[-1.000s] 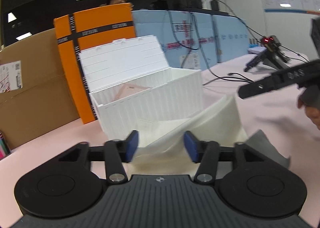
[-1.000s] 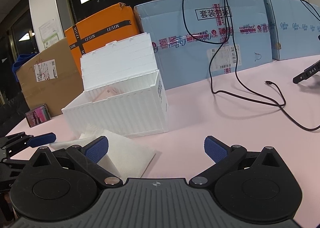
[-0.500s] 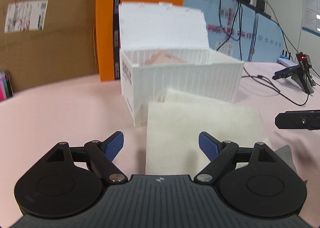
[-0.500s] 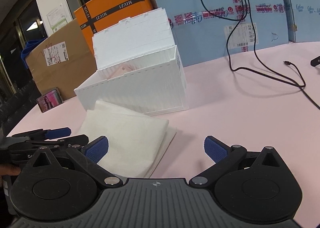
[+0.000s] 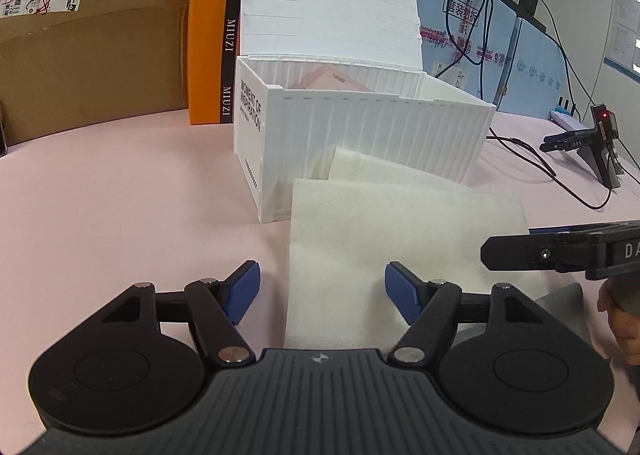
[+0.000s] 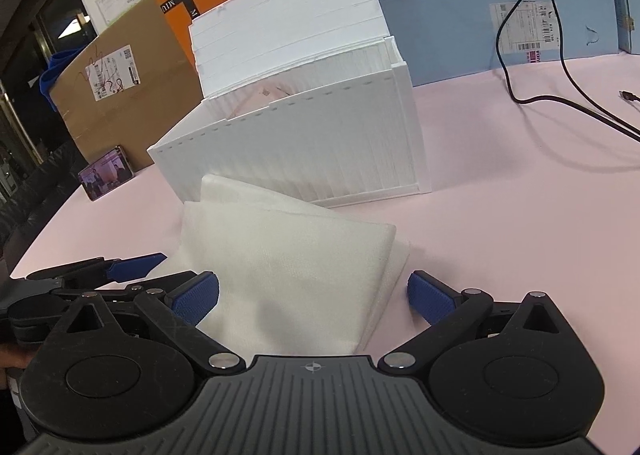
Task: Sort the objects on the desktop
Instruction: 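Close the left tool on the white cloth while the right tool grips its other edge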
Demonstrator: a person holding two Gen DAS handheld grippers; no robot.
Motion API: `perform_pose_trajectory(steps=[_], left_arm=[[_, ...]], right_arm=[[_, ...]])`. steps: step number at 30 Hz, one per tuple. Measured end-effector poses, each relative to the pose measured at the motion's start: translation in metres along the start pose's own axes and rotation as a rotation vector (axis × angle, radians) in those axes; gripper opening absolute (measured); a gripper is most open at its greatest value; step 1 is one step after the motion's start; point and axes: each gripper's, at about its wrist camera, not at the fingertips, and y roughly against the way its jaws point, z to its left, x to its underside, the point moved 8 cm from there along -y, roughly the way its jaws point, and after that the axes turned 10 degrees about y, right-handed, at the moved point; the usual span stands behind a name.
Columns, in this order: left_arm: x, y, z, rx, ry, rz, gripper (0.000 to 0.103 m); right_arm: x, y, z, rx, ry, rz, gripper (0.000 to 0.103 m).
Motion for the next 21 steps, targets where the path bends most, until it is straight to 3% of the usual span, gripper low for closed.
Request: perform_pose_trajectory(steps=[3, 6, 8, 11, 14, 16, 18, 21], left_arm=[[-0.006, -0.006, 0.002, 0.025, 0.015, 0.007, 0.066], [-0.010, -0.010, 0.002, 0.042, 0.030, 0.008, 0.064], [-0.011, -0.013, 0.000, 0.051, 0.028, 0.010, 0.054], [-0.011, -0.014, -0.004, 0.066, 0.032, 0.008, 0.050], [-0.011, -0.013, 0.000, 0.067, 0.058, 0.003, 0.037], [-0.012, -0.012, 0.002, 0.061, 0.072, -0.001, 0.028], [-0.013, -0.012, 0.003, 0.057, 0.081, -0.006, 0.023], [-0.014, -0.010, 0.005, 0.060, 0.096, -0.017, 0.018]], right_arm=[[-0.005, -0.007, 0.002, -0.018, -0.008, -0.003, 0.099], [-0.007, -0.010, 0.004, -0.015, 0.001, -0.008, 0.089], [-0.007, -0.011, 0.005, -0.017, 0.008, -0.012, 0.087], [-0.006, -0.012, 0.008, -0.031, 0.016, -0.018, 0.078], [-0.004, -0.012, 0.014, -0.057, 0.032, -0.021, 0.073], [-0.004, -0.011, 0.016, -0.060, 0.045, -0.026, 0.066], [-0.008, -0.006, 0.016, -0.057, 0.050, -0.044, 0.050], [-0.014, 0.000, 0.015, -0.053, 0.056, -0.069, 0.042]])
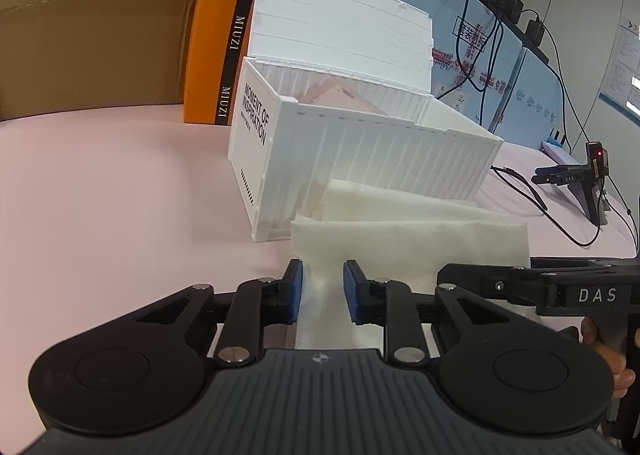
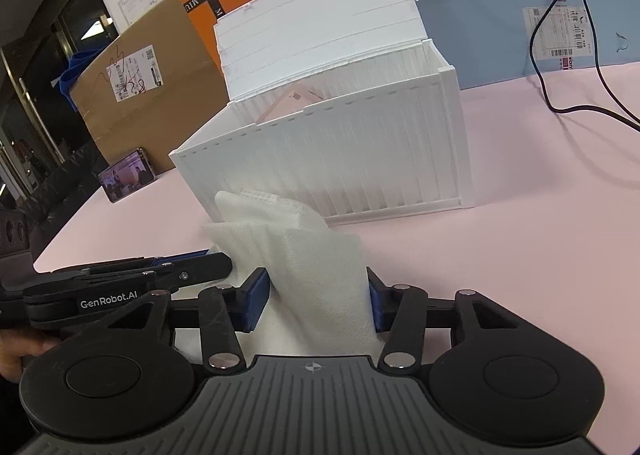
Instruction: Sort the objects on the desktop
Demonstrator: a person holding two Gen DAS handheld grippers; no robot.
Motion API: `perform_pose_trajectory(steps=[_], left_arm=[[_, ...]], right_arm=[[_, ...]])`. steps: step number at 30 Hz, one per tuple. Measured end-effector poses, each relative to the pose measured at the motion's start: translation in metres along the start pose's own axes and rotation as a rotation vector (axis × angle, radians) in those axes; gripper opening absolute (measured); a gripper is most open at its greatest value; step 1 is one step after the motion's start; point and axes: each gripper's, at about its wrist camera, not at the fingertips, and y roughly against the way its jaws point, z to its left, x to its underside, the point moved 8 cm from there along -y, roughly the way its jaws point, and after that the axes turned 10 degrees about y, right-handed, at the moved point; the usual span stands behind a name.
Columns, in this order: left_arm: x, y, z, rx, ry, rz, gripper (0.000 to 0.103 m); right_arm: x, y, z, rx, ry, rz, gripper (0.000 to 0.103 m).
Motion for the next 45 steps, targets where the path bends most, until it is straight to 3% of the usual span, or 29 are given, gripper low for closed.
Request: perform_pose_trajectory(steps=[13, 23, 27, 31, 35, 38, 40, 45], left_arm=[[-0.011, 0.023, -0.014, 0.043, -0.017, -0.082, 0.011], [-0.037, 0.056, -0.029, 0.081, -0.020, -0.203, 0.008], [-0.043, 0.062, -0.034, 0.088, -0.029, -0.223, 0.008], [-0.044, 0.061, -0.027, 0.069, -0.005, -0.214, 0.008], [-0.034, 0.049, -0.023, 0.053, -0.001, -0.148, 0.012], [-0.026, 0.040, -0.020, 0.041, 0.002, -0.098, 0.029], [-0.019, 0.031, -0.024, 0.034, -0.021, -0.065, 0.042], [0.003, 0.006, -0.029, -0.036, -0.104, 0.020, 0.043]], right_arm=[[-0.027, 0.029, -0.003, 0.019, 0.031, -0.110, 0.039], [-0.062, 0.055, 0.012, 0.003, 0.082, -0.230, 0.039], [-0.068, 0.056, 0.011, -0.001, 0.087, -0.235, 0.030], [-0.059, 0.050, 0.002, 0.021, 0.074, -0.194, 0.030], [-0.050, 0.044, -0.008, 0.043, 0.061, -0.153, 0.030], [-0.043, 0.039, -0.015, 0.059, 0.051, -0.122, 0.030], [-0.038, 0.036, -0.019, 0.070, 0.044, -0.101, 0.033], [-0.027, 0.029, -0.031, 0.097, 0.028, -0.049, 0.055]])
